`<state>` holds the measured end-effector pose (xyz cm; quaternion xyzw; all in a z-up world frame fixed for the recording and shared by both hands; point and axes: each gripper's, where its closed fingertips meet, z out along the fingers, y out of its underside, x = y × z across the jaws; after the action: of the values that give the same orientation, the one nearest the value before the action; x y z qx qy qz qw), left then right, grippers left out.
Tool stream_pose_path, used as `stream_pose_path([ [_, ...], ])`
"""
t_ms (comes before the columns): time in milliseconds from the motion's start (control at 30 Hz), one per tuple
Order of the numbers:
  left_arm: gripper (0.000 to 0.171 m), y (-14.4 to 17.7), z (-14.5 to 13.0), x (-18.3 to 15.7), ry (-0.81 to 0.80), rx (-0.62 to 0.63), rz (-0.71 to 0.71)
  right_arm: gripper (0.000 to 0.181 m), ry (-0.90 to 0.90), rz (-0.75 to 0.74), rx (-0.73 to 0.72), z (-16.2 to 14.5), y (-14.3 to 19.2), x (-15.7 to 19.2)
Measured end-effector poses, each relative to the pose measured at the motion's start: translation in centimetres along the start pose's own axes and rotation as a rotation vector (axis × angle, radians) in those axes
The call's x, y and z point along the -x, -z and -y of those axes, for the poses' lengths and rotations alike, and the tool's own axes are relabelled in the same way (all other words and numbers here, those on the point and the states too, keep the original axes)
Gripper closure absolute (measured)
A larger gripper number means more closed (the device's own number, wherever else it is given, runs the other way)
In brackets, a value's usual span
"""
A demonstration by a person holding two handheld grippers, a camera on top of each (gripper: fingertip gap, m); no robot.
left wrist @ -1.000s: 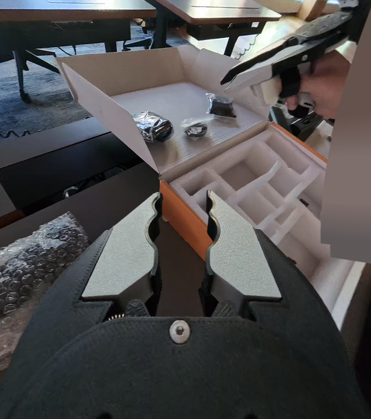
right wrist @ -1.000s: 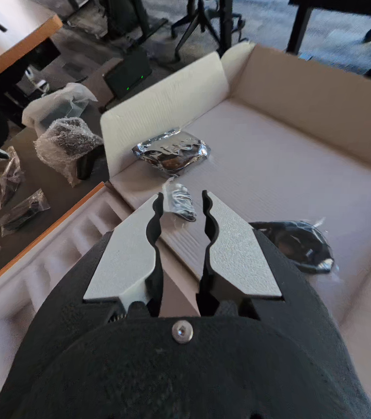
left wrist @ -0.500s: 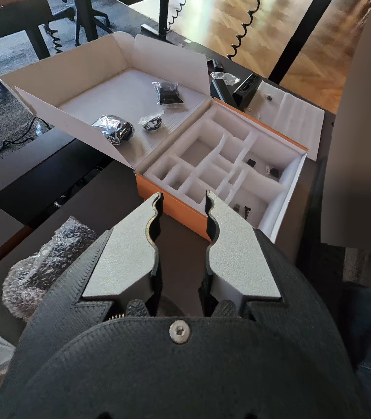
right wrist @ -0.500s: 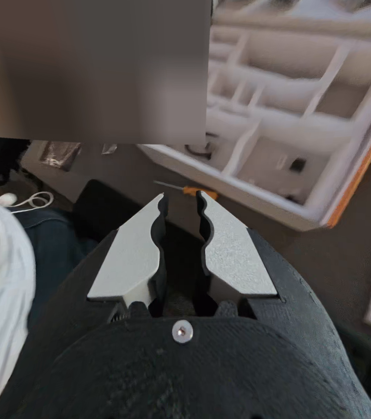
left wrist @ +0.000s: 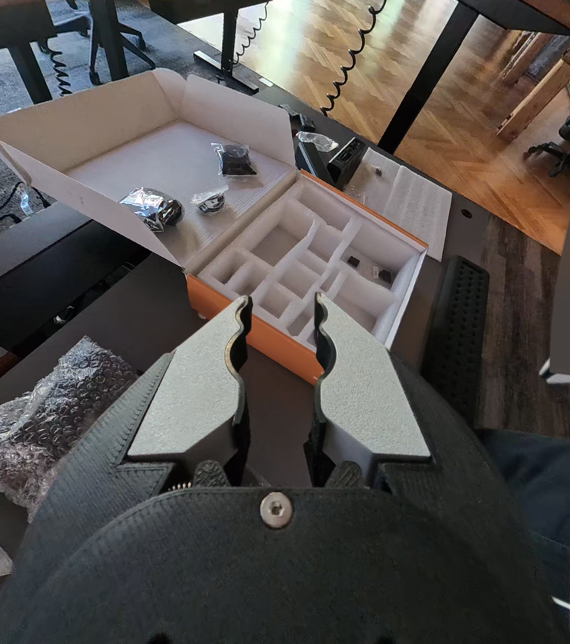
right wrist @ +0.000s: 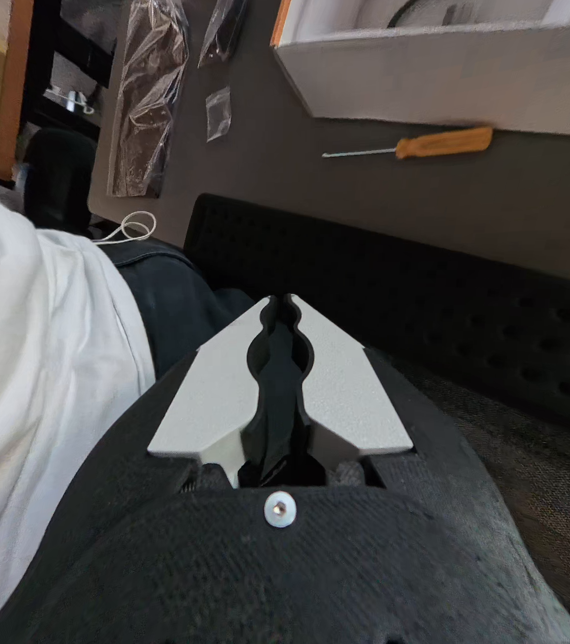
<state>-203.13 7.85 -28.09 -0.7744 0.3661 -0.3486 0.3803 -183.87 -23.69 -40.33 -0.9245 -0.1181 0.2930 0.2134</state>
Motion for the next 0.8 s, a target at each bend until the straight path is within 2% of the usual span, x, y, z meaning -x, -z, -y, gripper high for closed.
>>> stream_pose_path([
  [167, 0.133, 0.9, -1.8, -0.8, -0.039, 0.079, 0.000, 0.177, 0.059, -0.154, -0.112, 4.1, 2.1, -1.2],
  [300, 0.128, 2.5, -2.9, -0.1, -0.070, 0.133, 0.059, 0.163, 0.067, -0.313, -0.200, 7.1, 4.0, -2.1],
  [433, 0.118, 4.4, -2.4, 0.9, -0.054, 0.104, 0.117, 0.155, 0.093, -0.553, -0.304, 9.6, 7.3, -4.0],
  [500, 0.106, 4.9, -1.8, 0.9, -0.030, 0.066, 0.129, 0.152, 0.107, -0.638, -0.335, 10.4, 8.8, -4.8],
  [600, 0.087, 4.9, -1.0, 0.0, -0.029, 0.026, 0.143, 0.141, 0.145, -0.692, -0.377, 11.5, 10.6, -5.3],
  [700, 0.077, 4.1, 0.2, -1.8, -0.070, 0.012, 0.177, 0.137, 0.174, -0.700, -0.416, 12.3, 11.9, -6.3],
  [800, 0.074, 2.3, 1.7, -5.1, -0.064, -0.002, 0.157, 0.135, 0.185, -0.661, -0.407, 12.2, 12.0, -8.5],
])
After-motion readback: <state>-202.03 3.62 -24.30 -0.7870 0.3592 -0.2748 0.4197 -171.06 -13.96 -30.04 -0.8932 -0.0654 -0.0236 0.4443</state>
